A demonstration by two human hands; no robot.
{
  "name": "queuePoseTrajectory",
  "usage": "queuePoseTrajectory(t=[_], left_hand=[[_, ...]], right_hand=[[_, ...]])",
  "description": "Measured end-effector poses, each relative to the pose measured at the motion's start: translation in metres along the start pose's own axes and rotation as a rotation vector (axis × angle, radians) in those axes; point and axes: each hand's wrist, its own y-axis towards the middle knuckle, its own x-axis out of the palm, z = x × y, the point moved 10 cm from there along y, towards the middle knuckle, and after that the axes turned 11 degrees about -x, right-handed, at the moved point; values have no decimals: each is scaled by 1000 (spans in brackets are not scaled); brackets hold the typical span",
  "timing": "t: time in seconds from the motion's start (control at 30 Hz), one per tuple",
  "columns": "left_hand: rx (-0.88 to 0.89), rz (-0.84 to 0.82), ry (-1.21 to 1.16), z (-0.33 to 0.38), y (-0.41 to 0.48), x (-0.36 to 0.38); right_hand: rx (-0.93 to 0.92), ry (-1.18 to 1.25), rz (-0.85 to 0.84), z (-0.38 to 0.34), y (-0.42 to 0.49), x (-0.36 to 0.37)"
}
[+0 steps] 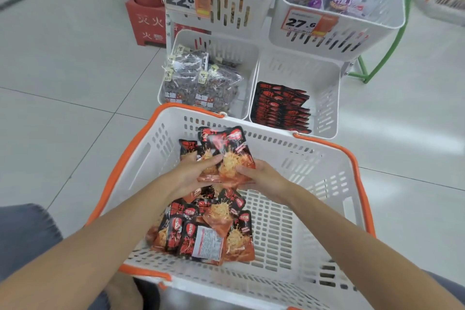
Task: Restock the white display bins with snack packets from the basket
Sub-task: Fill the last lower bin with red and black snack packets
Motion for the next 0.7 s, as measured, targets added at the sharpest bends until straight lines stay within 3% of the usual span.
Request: queuePoseTrajectory(t=[0.13, 0.2, 0.27, 0.33, 0.4, 0.47, 0.57, 0.7], left_hand=[[-62, -108, 27, -13, 1, 9], [-44, -72, 21, -13, 0, 3], [-34, -30, -2, -10, 3, -14], [-53, 0, -19, -13, 6, -32], [-83, 29, -30, -22, 10, -46], [-88, 66, -34, -27, 8, -52], [-97, 90, -5, -30, 9, -54], [-80, 127, 9, -21, 2, -50]], right_hand=[[50, -40, -49, 8, -1, 17], [76, -86, -59, 16, -2, 18], [89, -337, -32, 38, 0, 4], [218, -667, -34, 80, -2, -13], [364, -848, 28, 126, -12, -31], [325, -975, 112, 138, -13, -43], [191, -1016, 107, 128, -8, -51], [230, -920, -80, 138, -2, -24]])
